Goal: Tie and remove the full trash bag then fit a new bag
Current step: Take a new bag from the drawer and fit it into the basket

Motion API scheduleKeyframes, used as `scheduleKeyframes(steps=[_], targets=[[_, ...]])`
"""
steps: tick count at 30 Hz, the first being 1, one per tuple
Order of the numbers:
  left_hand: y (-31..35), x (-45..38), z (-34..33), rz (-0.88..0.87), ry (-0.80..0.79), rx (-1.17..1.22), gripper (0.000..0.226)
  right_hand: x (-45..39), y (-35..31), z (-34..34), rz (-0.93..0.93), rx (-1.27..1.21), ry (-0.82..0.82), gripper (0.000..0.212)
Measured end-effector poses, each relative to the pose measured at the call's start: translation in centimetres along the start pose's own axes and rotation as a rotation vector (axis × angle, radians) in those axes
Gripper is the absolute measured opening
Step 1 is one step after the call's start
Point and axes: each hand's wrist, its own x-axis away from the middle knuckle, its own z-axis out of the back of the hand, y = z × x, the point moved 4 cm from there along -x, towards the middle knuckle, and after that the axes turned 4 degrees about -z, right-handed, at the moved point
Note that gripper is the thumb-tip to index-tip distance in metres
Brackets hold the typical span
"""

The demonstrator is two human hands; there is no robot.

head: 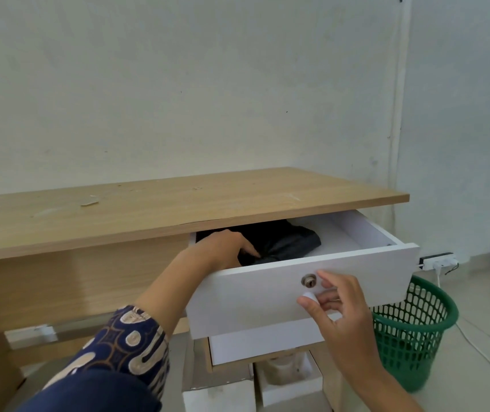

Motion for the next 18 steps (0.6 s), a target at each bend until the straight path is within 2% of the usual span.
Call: scheduleKeyframes(steps=[3, 6, 12, 15, 18], targets=[[0.2, 0.3, 0.5, -0.067, 0.096, 0.097, 0.019, 0.0, -0.2, 0.1, -0.014, -0.013, 0.0, 0.055], [0.2, 1.1, 2.0, -0.111, 0.224, 0.216, 0.008, -0.1, -0.3, 0.1, -0.003, -0.007, 0.007, 0.056], [1.4, 3.3, 4.5, -0.157, 0.511, 0.248, 0.013, 0.6, -0.2, -0.4, 0.024, -0.009, 0.033, 0.065], [1.4, 3.9, 4.5, -0.169, 0.558, 0.357, 0.013, 1.1, 0.4, -0.7, 0.028, -0.014, 0.008, 0.063], [1.3, 4.2, 4.3, -0.185, 0.581, 0.36, 0.013, 1.1, 0.6, -0.6, 0.052, -0.002, 0.008, 0.055]])
